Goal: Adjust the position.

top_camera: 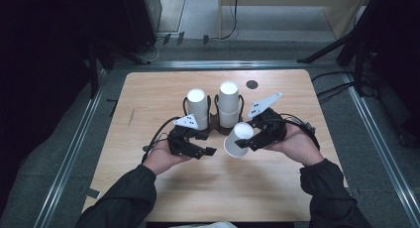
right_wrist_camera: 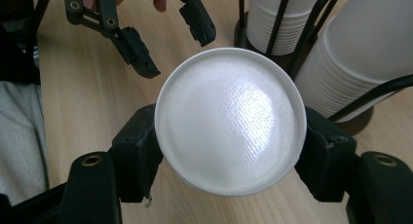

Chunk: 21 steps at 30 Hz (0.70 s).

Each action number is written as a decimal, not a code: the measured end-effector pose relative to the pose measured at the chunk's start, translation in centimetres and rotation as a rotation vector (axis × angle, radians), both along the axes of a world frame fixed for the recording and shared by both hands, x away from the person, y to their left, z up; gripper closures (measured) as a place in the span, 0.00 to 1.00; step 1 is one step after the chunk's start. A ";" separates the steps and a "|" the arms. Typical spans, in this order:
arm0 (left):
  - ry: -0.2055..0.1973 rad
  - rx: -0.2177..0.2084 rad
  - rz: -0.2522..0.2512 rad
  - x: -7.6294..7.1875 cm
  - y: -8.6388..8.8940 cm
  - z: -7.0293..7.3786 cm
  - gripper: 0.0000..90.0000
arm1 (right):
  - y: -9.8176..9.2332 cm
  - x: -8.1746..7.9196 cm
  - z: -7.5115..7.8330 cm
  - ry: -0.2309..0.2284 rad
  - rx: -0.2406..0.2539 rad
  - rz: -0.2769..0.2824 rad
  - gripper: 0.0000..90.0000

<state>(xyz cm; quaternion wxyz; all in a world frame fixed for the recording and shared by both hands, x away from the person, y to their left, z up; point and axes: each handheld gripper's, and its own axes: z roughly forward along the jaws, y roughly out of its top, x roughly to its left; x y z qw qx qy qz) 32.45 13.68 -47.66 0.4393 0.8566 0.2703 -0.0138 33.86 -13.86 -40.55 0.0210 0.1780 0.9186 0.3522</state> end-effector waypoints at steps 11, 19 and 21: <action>0.054 -0.055 -0.053 -0.2 0.6 -1.0 0.23 | 1.7 -0.2 -3.8 0.063 0.046 0.056 0.36; 0.031 -0.080 -0.085 -0.5 1.4 -1.3 0.17 | 2.4 -0.3 -4.9 0.075 0.076 0.107 0.36; 0.018 -0.078 -0.095 -0.7 1.5 -1.4 0.17 | 2.7 -0.4 -5.0 0.077 0.071 0.114 0.36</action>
